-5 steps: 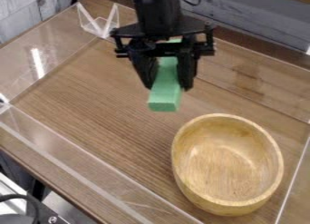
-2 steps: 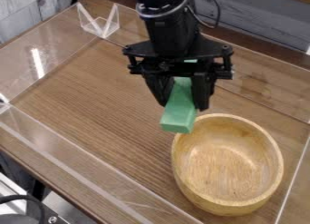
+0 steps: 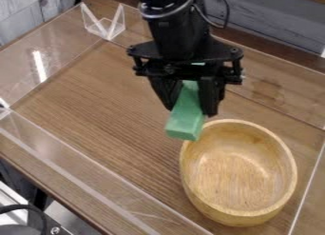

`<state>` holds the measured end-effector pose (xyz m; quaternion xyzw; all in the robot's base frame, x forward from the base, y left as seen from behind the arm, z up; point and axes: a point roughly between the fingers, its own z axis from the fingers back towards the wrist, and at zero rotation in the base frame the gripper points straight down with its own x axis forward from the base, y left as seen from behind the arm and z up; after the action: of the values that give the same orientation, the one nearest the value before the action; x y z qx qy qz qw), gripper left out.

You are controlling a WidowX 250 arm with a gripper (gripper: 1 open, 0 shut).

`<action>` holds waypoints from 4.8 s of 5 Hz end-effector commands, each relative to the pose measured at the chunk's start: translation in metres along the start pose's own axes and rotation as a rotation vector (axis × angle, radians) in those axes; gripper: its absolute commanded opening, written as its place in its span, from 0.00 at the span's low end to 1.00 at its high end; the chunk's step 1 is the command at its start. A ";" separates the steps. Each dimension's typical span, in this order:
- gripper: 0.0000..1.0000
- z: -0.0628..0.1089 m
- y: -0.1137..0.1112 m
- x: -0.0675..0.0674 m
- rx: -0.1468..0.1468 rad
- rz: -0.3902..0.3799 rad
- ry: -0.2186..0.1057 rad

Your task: Remove the green block from inside the brown bowl and put it on the table

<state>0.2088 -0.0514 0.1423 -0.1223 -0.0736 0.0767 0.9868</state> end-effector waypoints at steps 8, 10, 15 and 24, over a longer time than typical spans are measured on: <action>0.00 0.014 0.011 0.004 -0.045 -0.053 -0.086; 0.00 0.013 0.012 0.005 -0.053 -0.056 -0.100; 0.00 -0.014 0.076 0.032 0.021 -0.095 -0.112; 0.00 -0.056 0.123 0.076 0.111 -0.090 -0.096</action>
<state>0.2662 0.0591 0.0537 -0.0710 -0.0943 0.0402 0.9922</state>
